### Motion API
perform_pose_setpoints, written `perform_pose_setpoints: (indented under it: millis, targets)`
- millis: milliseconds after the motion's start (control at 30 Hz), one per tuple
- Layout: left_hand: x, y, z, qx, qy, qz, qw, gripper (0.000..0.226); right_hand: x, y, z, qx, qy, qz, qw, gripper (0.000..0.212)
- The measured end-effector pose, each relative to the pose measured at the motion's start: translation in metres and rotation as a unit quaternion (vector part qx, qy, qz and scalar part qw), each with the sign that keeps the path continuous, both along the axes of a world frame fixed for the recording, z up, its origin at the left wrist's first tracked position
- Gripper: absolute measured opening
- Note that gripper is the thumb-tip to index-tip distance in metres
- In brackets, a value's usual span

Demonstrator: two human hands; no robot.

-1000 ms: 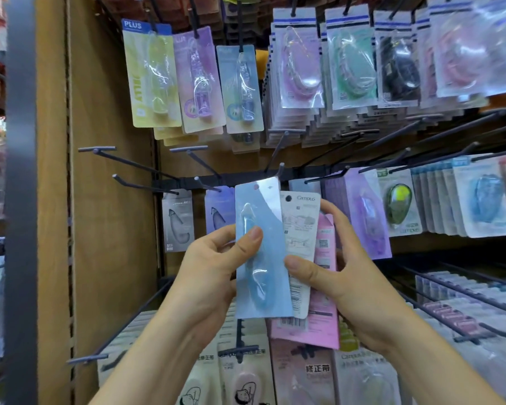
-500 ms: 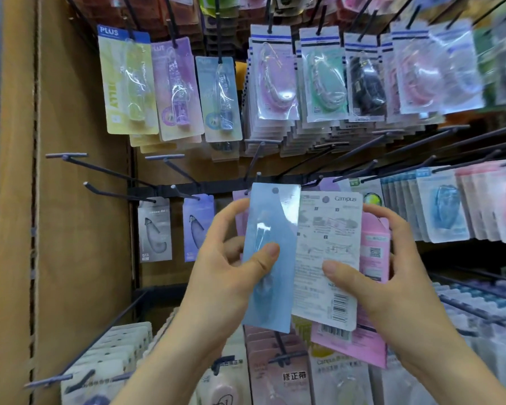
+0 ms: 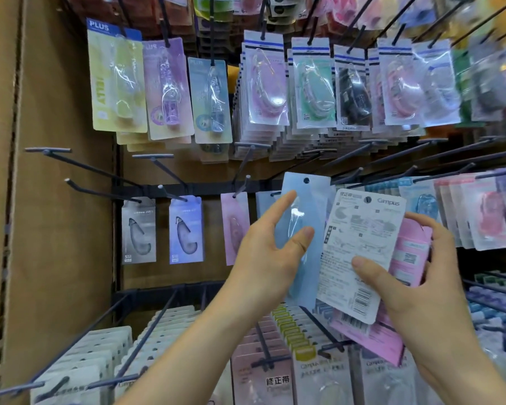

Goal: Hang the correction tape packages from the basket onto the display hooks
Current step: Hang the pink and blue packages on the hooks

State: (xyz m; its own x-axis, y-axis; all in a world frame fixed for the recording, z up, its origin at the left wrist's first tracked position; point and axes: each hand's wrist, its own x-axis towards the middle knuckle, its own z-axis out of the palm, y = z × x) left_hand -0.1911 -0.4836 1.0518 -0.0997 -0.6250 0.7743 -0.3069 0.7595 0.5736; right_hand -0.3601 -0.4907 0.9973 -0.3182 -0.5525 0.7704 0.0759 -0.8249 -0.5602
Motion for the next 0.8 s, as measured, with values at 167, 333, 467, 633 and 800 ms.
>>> perform_pose_setpoints:
  millis: [167, 333, 467, 633, 800]
  targets:
    - [-0.002, 0.001, -0.004, 0.044, -0.038, 0.009, 0.998, 0.066, -0.008, 0.001, 0.003, 0.001, 0.015, -0.011, 1.000, 0.066]
    - [0.001, 0.005, 0.002, 0.111, -0.135, 0.041, 0.984, 0.097, -0.016, -0.005, 0.010, 0.016, 0.054, -0.019, 0.998, 0.066]
    - [0.004, 0.008, 0.005, 0.045, -0.242, 0.210, 0.946, 0.094, -0.023, -0.015, 0.016, 0.034, 0.093, -0.016, 0.995, 0.064]
    - [0.006, -0.002, 0.014, -0.041, -0.308, 0.387, 0.868, 0.073, -0.036, -0.031, 0.024, 0.049, 0.155, 0.005, 0.987, 0.061]
    - [0.002, -0.039, 0.027, 0.015, -0.278, 0.423, 0.862, 0.071, -0.052, -0.059, 0.028, 0.076, 0.187, 0.044, 0.978, 0.068]
